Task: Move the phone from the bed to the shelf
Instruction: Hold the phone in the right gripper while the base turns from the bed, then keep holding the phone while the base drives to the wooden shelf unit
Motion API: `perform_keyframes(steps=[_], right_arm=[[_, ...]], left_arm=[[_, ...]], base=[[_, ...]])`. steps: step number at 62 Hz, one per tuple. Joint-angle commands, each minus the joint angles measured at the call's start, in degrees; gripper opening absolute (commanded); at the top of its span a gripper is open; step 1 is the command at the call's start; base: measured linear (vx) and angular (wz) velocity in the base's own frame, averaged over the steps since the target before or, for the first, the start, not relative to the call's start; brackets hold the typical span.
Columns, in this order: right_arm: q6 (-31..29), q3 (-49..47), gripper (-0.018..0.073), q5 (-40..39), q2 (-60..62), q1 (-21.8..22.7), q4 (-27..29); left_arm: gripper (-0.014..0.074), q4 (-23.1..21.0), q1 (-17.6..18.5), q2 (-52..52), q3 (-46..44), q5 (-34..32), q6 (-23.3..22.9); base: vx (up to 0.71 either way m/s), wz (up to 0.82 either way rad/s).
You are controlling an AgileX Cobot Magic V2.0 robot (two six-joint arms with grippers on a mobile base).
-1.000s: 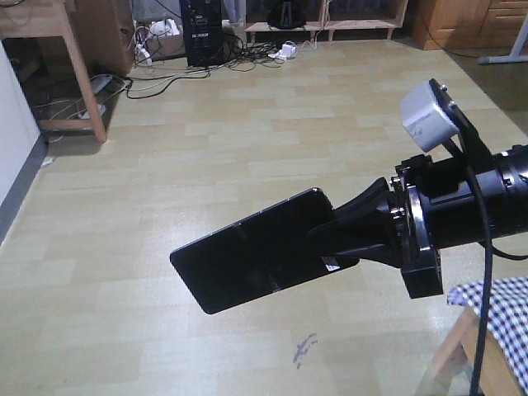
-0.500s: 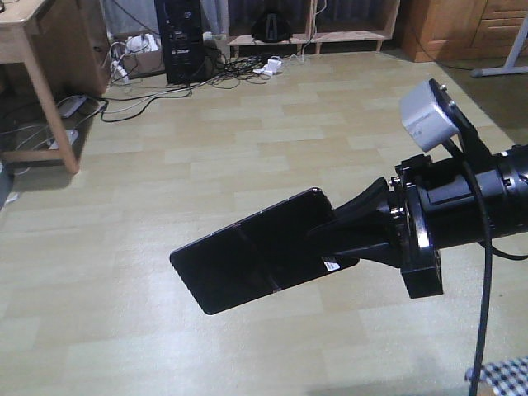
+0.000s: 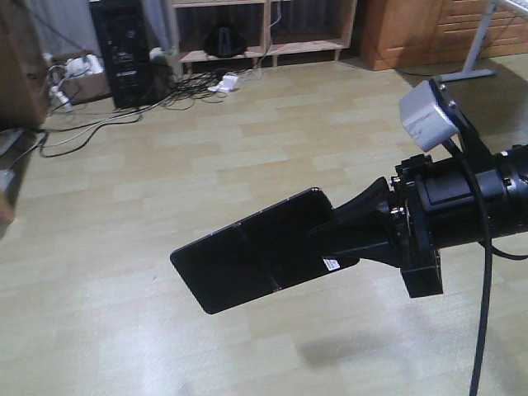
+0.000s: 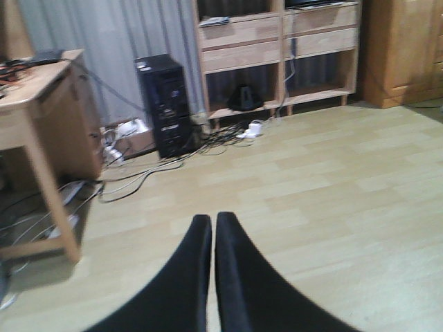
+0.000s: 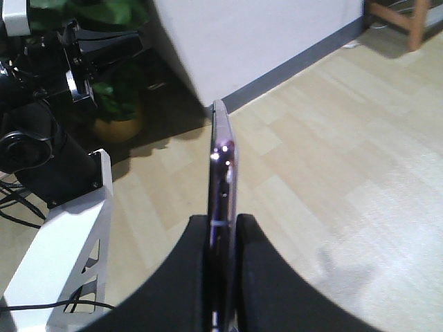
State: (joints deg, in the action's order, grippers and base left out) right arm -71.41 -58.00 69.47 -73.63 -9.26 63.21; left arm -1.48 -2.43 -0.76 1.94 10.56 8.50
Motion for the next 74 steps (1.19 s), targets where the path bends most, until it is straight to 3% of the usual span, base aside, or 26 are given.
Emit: perform_keyframes(steps=[1,74], right_arm=[[-0.4,-1.4,-0.0002,4.3,1.6,0.2,4.9],[-0.4,-1.4,-0.0002,4.3,1.6,0.2,4.9]], left_arm=[[0.0001,-0.5,0.2,-0.8,-1.2,-4.1,-0.3],[0.0001,-0.5,0.2,-0.8,-1.2,-4.1,-0.3]], base=[[0.44,-0.31],[0.44,-0.21]])
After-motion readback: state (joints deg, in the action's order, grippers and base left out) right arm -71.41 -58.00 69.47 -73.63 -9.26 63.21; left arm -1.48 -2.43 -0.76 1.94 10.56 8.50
